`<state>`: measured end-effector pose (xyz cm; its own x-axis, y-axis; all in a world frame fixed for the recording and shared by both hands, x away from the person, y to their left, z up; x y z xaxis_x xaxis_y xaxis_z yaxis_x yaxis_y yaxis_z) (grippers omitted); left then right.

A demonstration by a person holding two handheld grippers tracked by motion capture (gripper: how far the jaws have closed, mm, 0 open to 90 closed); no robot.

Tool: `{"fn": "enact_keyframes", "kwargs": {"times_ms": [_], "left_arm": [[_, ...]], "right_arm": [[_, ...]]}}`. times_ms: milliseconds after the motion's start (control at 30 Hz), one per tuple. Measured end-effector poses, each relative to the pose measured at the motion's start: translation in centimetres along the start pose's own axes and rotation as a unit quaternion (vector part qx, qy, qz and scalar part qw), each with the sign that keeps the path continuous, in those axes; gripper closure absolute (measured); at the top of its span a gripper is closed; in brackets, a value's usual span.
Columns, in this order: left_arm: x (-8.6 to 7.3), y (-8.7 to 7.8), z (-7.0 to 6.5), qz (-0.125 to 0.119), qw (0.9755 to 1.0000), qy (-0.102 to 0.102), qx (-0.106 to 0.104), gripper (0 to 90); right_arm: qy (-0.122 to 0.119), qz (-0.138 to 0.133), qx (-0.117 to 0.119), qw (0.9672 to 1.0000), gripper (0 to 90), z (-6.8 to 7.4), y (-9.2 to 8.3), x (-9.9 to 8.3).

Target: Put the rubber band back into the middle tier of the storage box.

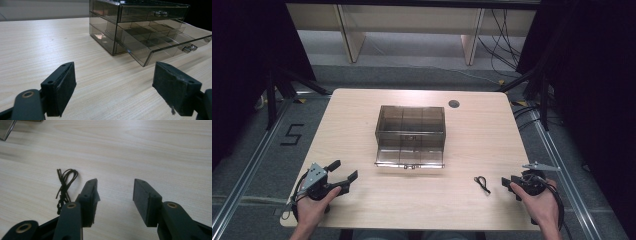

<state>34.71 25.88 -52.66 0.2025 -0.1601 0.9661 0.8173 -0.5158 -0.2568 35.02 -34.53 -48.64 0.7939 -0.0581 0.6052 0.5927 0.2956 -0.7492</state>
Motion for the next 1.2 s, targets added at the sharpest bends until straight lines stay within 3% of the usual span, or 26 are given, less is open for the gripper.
{"fn": "enact_keyframes", "kwargs": {"times_ms": [33, 67, 100, 133, 167, 200, 233, 267, 300, 333, 400, 467, 500, 533, 633, 700, 767, 800, 833, 867, 933, 1000, 1033, 1100, 1133, 1200], "left_arm": [[0.0, 0.0, 0.0, 0.000, 1.0000, 0.000, 0.000, 17.6], [0.0, 0.0, 0.0, 0.003, 1.0000, 0.000, 0.000, 17.5], [0.0, 0.1, 0.0, -0.002, 1.0000, 0.000, -0.004, 17.4], [0.0, 0.1, 0.0, -0.002, 1.0000, 0.000, -0.004, 17.2], [0.0, 0.1, 0.0, 0.004, 1.0000, 0.005, -0.004, 17.1], [0.0, 0.1, 0.0, 0.004, 1.0000, 0.005, -0.004, 17.1], [0.0, 0.2, 0.0, 0.001, 1.0000, 0.006, -0.006, 17.1], [0.0, 0.2, -0.1, 0.003, 0.9999, 0.010, -0.005, 17.1], [0.1, 0.2, -0.1, 0.007, 0.9999, 0.011, -0.004, 17.1], [0.1, 0.2, -0.1, 0.007, 0.9999, 0.011, -0.004, 17.2], [0.1, 0.2, -0.1, 0.007, 0.9999, 0.011, -0.005, 17.3], [0.1, 0.2, 0.0, 0.007, 0.9999, 0.011, -0.004, 17.5], [0.1, 0.2, 0.0, 0.008, 0.9999, 0.010, -0.005, 17.6], [0.1, 0.2, 0.0, 0.009, 0.9999, 0.010, -0.005, 17.7], [0.1, 0.2, 0.0, 0.012, 0.9999, 0.010, -0.004, 18.0], [0.1, 0.2, 0.0, 0.012, 0.9999, 0.010, -0.004, 18.3], [0.1, 0.2, 0.0, 0.012, 0.9999, 0.010, -0.004, 18.5], [0.1, 0.2, 0.0, 0.012, 0.9999, 0.010, -0.004, 18.7], [0.1, 0.2, 0.0, 0.012, 0.9999, 0.008, -0.003, 19.0], [0.1, 0.2, 0.0, 0.012, 0.9999, 0.007, -0.003, 19.1], [0.1, 0.2, 0.0, 0.013, 0.9999, 0.007, -0.003, 19.4], [0.1, 0.2, 0.0, 0.014, 0.9999, 0.008, -0.003, 19.4], [0.1, 0.2, 0.0, 0.014, 0.9999, 0.007, -0.002, 19.5], [0.1, 0.3, 0.0, 0.015, 0.9999, 0.008, -0.002, 19.7], [0.1, 0.3, 0.0, 0.011, 0.9999, 0.007, -0.005, 19.7], [0.1, 0.4, 0.0, 0.011, 0.9999, 0.007, -0.006, 19.8]], "right_arm": [[0.000, 0.000, 0.000, 1.0000, 55.4, 0.0, 0.0, 0.0], [0.029, 0.023, -0.002, 0.9993, 55.7, 0.8, -0.3, 0.1], [-0.008, 0.018, -0.001, 0.9998, 55.8, 0.5, -0.1, 0.3], [-0.013, 0.035, -0.002, 0.9993, 55.9, 0.6, -0.3, 0.4], [0.017, 0.052, -0.003, 0.9985, 56.0, 1.4, -0.5, 0.4], [-0.034, 0.028, 0.007, 0.9990, 56.1, 0.7, -0.1, 0.6], [-0.034, 0.028, 0.007, 0.9990, 56.1, 0.7, -0.1, 0.6], [-0.037, 0.049, 0.006, 0.9981, 56.6, 0.9, -0.2, 0.7], [-0.055, 0.059, 0.009, 0.9967, 57.0, 0.9, -0.2, 0.9], [-0.053, 0.074, 0.005, 0.9958, 57.4, 1.0, -0.2, 1.0], [-0.065, 0.084, 0.006, 0.9944, 57.9, 1.2, -0.2, 1.2], [-0.091, 0.109, 0.010, 0.9898, 57.6, 1.7, -0.3, 1.8], [-0.119, 0.109, 0.029, 0.9865, 57.6, 1.9, -0.4, 1.9], [-0.137, 0.127, 0.031, 0.9820, 57.5, 2.1, -0.4, 2.1], [-0.171, 0.192, 0.037, 0.9657, 54.6, 2.7, -0.4, 2.2], [-0.191, 0.241, 0.038, 0.9507, 55.0, 3.0, -0.3, 2.0], [-0.192, 0.262, 0.038, 0.9449, 55.1, 3.2, -0.1, 1.9], [-0.192, 0.262, 0.038, 0.9449, 55.1, 3.2, -0.1, 1.9], [-0.208, 0.266, 0.039, 0.9403, 55.9, 3.4, 0.2, 2.0], [-0.212, 0.261, 0.041, 0.9408, 56.1, 3.4, 0.3, 2.1], [-0.217, 0.271, 0.040, 0.9368, 56.6, 3.5, 0.4, 2.2], [-0.219, 0.275, 0.040, 0.9352, 57.5, 3.6, 0.5, 2.2], [-0.213, 0.287, 0.039, 0.9332, 57.8, 3.8, 0.6, 2.1], [-0.226, 0.298, 0.037, 0.9269, 59.3, 4.2, 0.8, 2.4], [-0.226, 0.298, 0.037, 0.9269, 59.3, 4.2, 0.8, 2.4], [-0.233, 0.307, 0.032, 0.9220, 59.4, 4.6, 1.1, 2.6]]}}
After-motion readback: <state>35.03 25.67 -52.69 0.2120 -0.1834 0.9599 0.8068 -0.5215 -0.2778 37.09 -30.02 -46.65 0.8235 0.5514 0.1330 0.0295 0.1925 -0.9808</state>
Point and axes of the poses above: each handheld gripper's, and its own axes: y roughly forward along the jaws, x roughly out of its top, z roughly to its left, the point moved 1 cm from there along y, roughly forward along the jaws, and after that the axes turned 9 degrees about y, right-handed, at the moved point
